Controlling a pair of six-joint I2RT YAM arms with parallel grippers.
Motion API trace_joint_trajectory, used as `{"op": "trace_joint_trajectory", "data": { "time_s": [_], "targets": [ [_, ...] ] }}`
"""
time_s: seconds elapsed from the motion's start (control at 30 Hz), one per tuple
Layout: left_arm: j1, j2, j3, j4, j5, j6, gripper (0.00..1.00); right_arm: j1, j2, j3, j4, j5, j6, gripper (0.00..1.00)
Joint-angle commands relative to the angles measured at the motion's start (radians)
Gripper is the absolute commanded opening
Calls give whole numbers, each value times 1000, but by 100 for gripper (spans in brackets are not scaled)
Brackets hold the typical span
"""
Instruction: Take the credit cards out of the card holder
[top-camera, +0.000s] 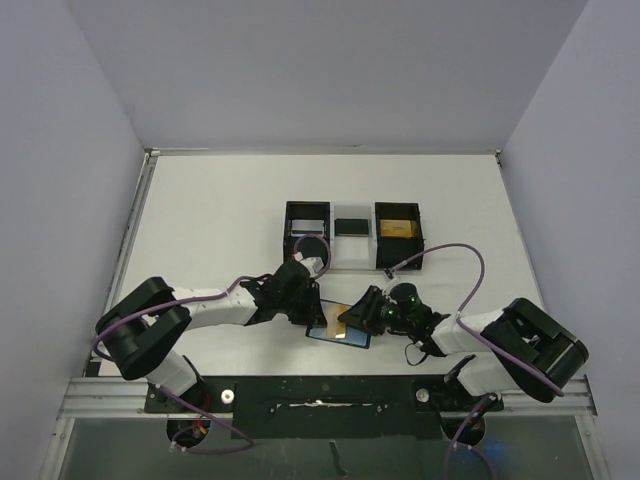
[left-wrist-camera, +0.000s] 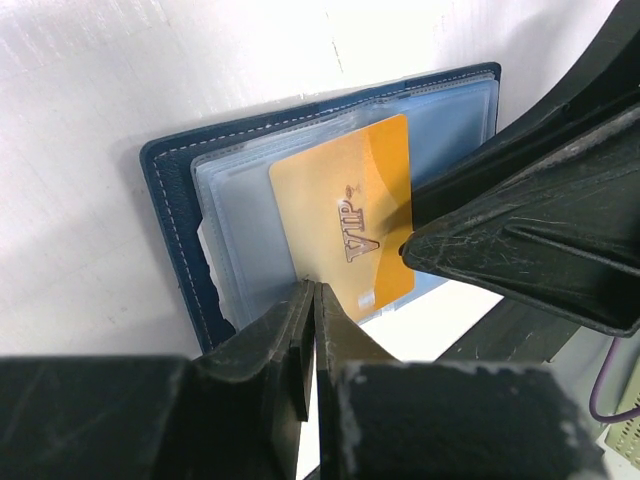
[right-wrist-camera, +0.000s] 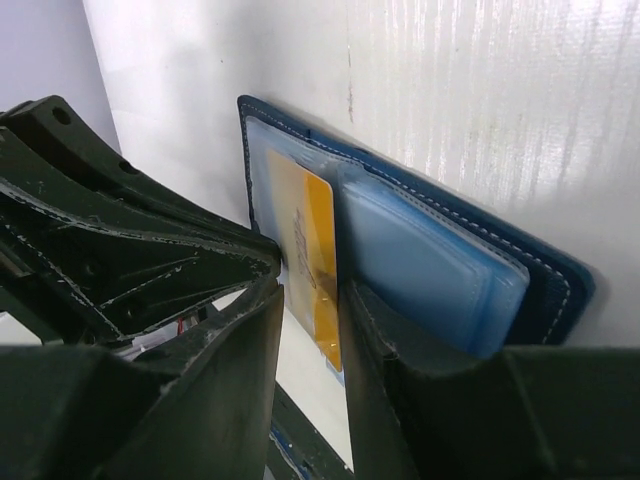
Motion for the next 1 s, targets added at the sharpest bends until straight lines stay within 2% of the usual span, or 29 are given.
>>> {"op": "trace_joint_trajectory", "data": {
  "time_s": [0.0,0.13,0.33,0.47,0.63,0.73,0.9,0.97],
  "targets": [
    [-2,17,-30,-19,-15,3,4,9,45,-10,135,1,9,31],
    [-2,17,-32,-18,-16,1,3,11,72,-4,155,29,-41,27],
    [-2,11,-31,-36,-32,2,2,8,86,27,199,-6,-144,11],
    [-1,-2,-37,-37,-44,0,2,-9,52,32,160,-44,-167,0],
    [-2,11,-34,-22,-34,-5,2,-62,27,-10,153,-86,-168,4],
    [-2,21,-32,-11,-19,-7,2,-63,48,8,159,-111,-153,14],
    [-2,20,-30,-12,-19,-7,2,-46,107,-14,314,-114,-73,23],
    [-2,22,-32,-11,-18,-8,1,-46,144,-22,367,-121,-58,21]
  ]
}}
